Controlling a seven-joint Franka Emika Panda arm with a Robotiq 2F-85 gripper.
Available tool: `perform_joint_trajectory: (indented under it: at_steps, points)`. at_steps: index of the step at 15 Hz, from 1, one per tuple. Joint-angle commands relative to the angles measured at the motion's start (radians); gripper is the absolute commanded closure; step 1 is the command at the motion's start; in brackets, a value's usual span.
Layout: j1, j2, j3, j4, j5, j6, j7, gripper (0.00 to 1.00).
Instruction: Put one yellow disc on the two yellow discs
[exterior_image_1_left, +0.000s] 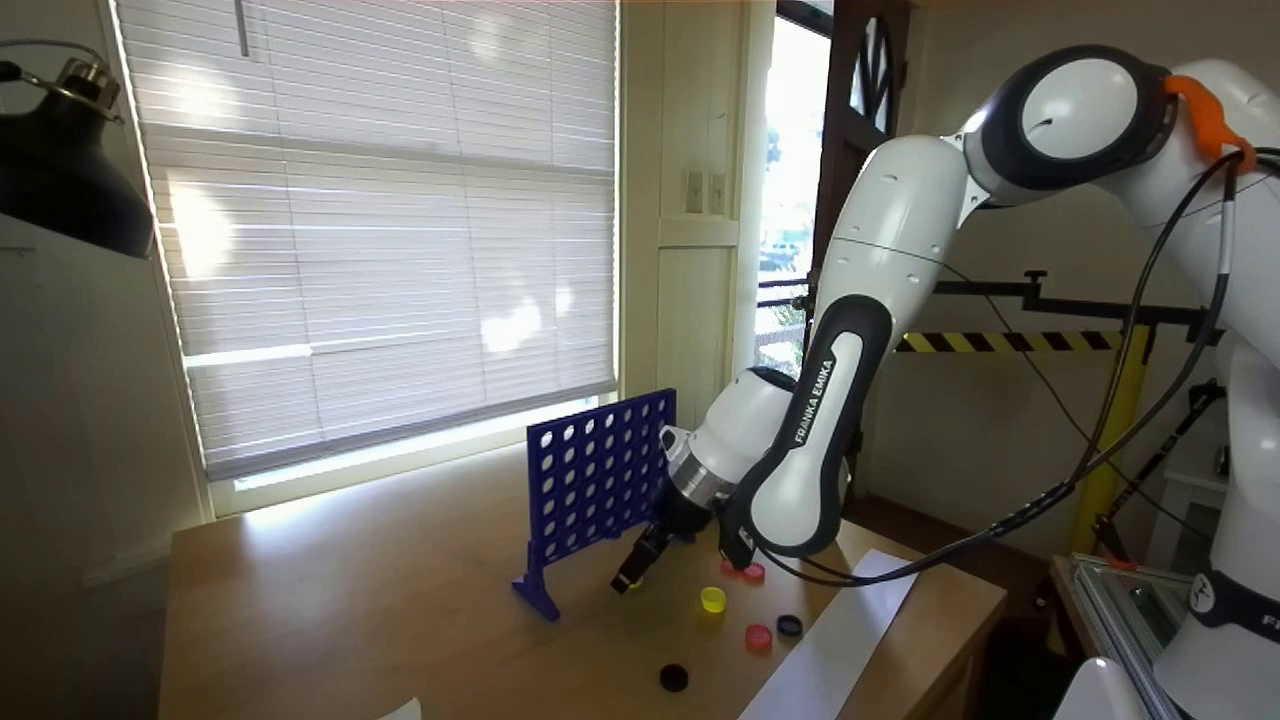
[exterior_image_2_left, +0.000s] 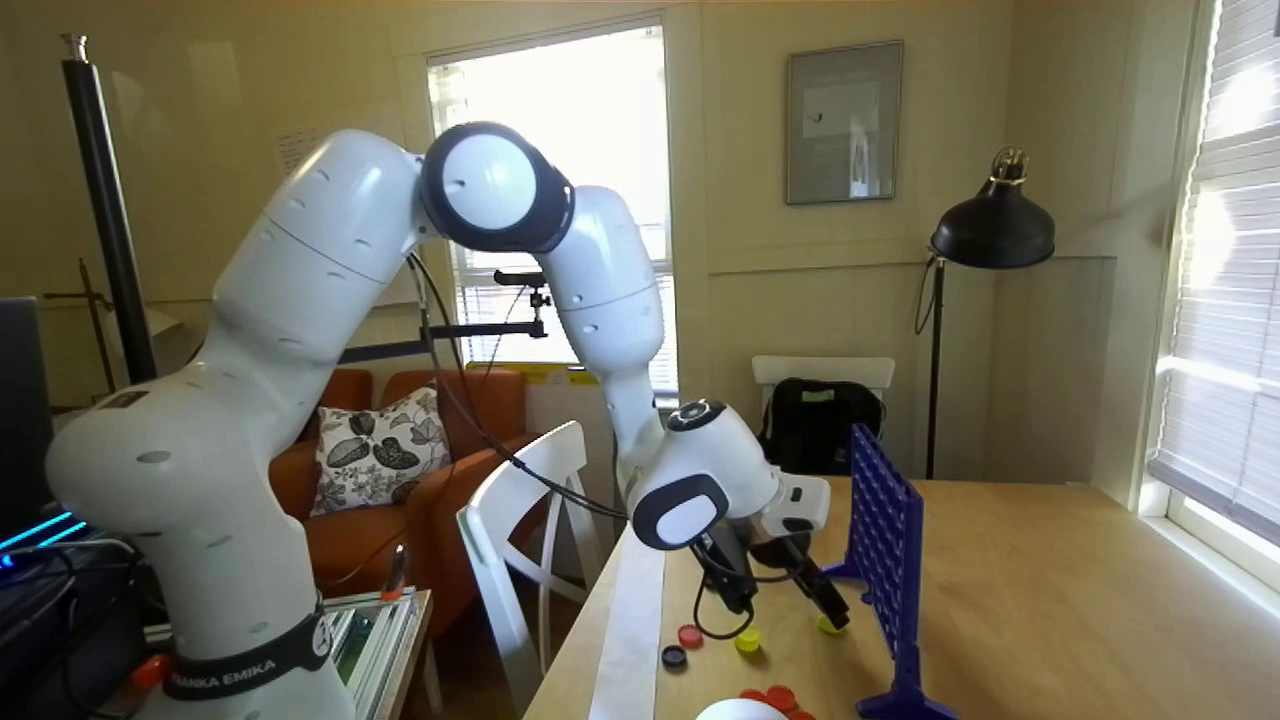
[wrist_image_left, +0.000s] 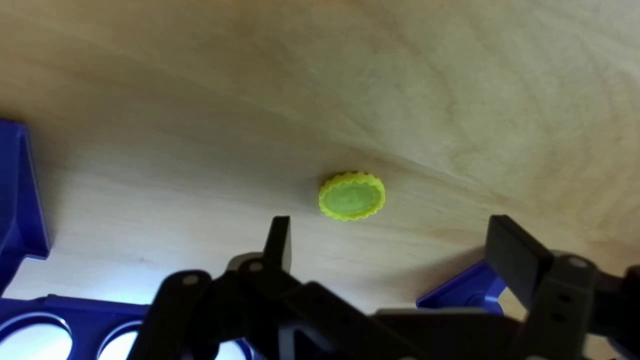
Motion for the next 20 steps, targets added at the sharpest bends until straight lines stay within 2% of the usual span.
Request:
perform_joint_trajectory:
  at_steps: [1, 6, 7, 8, 11, 12, 13, 14, 15, 16, 20]
  points:
    - [0.018, 0.033, -0.02, 0.038, -0.024, -0.002, 0.037, 0.0]
    - [0.02, 0.047, -0.018, 0.053, -0.025, -0.005, 0.039, 0.0]
    - [0.021, 0.051, -0.018, 0.056, -0.025, -0.008, 0.039, 0.04]
    - [0.021, 0.054, -0.019, 0.058, -0.025, -0.01, 0.039, 0.12]
    - [0.023, 0.062, -0.02, 0.067, -0.023, -0.015, 0.04, 0.14]
    - [0.023, 0.065, -0.02, 0.068, -0.024, -0.016, 0.039, 0.11]
    - [0.023, 0.066, -0.02, 0.069, -0.024, -0.015, 0.039, 0.13]
    - [0.023, 0.068, -0.02, 0.07, -0.024, -0.017, 0.039, 0.36]
    - [0.023, 0.069, -0.02, 0.072, -0.025, -0.018, 0.039, 0.37]
    - [0.024, 0.071, -0.021, 0.073, -0.024, -0.018, 0.038, 0.43]
    - [0.027, 0.066, -0.029, 0.073, -0.022, -0.023, 0.037, 0.73]
